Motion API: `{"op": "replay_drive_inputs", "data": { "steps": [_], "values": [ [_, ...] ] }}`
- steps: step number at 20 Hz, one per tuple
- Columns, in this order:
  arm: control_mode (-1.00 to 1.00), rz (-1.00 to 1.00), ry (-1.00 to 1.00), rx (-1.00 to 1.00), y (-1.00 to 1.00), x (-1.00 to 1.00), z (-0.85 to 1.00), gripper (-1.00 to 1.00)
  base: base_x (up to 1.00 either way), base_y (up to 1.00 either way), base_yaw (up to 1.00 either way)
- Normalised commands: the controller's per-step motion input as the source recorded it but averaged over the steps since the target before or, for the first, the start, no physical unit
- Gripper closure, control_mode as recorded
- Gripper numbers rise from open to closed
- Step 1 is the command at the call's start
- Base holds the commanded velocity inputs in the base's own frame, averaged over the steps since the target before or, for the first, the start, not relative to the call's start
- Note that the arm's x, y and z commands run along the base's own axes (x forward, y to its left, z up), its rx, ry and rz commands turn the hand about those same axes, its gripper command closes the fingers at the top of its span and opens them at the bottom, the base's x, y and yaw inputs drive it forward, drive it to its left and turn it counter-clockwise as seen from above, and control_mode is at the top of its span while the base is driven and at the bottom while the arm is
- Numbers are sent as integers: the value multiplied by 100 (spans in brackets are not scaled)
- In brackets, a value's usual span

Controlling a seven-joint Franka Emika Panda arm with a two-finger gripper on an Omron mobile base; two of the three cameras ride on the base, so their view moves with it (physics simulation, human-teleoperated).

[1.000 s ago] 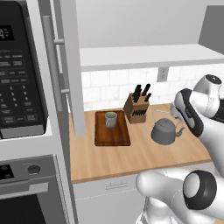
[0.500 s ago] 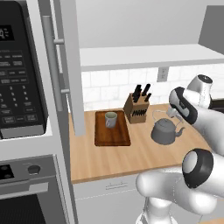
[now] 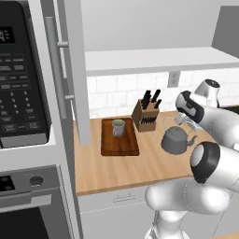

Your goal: Pick the kettle from the counter and place it on the tray. Then pick the mug from the cabinet and place it on the tray. Then close the cabinet doors.

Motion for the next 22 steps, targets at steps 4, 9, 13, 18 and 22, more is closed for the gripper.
{"op": "replay_drive_inputs", "data": {
  "steps": [4, 9, 13, 18, 22],
  "values": [
    [-100, 6, 2, 0, 3, 14, -20, -100, 0, 0, 0],
    [-100, 7, 3, 0, 0, 19, -20, -100, 0, 0, 0],
    [-100, 7, 4, 0, 2, 24, -16, -100, 0, 0, 0],
    [-100, 7, 4, 0, 1, 27, -11, -100, 0, 0, 0],
    [-100, 7, 4, 0, 1, 25, -10, -100, 0, 0, 0]
  ]
}}
